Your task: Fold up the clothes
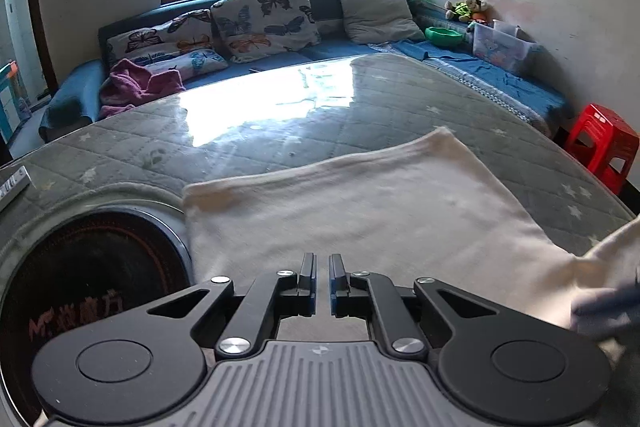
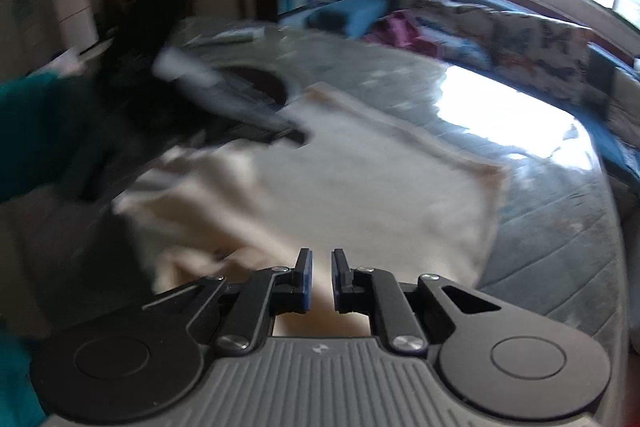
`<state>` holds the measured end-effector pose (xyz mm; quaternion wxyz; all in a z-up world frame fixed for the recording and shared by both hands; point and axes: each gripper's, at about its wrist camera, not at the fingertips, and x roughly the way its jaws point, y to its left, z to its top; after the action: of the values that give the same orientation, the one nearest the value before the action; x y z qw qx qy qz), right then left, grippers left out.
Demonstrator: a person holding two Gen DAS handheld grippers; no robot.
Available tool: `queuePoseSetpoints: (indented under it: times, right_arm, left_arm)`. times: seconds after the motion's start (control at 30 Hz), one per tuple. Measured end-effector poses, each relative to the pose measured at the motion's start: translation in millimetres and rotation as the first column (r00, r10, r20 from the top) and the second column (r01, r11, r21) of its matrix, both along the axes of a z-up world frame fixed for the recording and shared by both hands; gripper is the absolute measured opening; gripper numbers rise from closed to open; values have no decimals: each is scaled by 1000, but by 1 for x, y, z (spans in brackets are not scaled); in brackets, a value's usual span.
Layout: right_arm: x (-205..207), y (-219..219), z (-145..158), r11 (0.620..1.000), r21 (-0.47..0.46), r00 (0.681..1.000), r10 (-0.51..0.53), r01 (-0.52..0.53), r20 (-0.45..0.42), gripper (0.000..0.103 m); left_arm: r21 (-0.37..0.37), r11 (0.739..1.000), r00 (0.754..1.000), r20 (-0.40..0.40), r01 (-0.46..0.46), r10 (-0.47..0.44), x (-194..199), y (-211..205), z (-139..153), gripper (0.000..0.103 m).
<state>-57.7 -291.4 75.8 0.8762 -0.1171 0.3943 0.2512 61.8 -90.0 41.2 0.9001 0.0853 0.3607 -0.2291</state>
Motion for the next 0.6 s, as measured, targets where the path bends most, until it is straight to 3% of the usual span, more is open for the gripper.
queuePoseSetpoints:
  times: [0.23,0.33,0.47,0.53,0.6]
  right_arm:
    - [-25,26,-16,998,-13,998,60,-60,-33,11]
    - [-22,32,-23,998,-31,999,46,-47,-23,17]
    - [-19,35,-29,999,-47,1000,12,-12,-3,16]
    - [-19,35,-29,999,-50,1000,0,1,14,6]
    - [-20,32,-28,999,-44,1000,1,-1,14,5]
  left_arm:
    - [3,1000,1000,-11,10,-10,-16,-2,-4,7]
    - [9,1000,1000,-16,11,-11,-18,-4,-7,7]
    - [10,1000,1000,-26,6,-6,-19,-3,-10,7]
    - [11,1000,1000,-29,3,-2,-19,-3,-11,7]
    - [14,1000,999,-33,-2,3,-18,-2,-12,8]
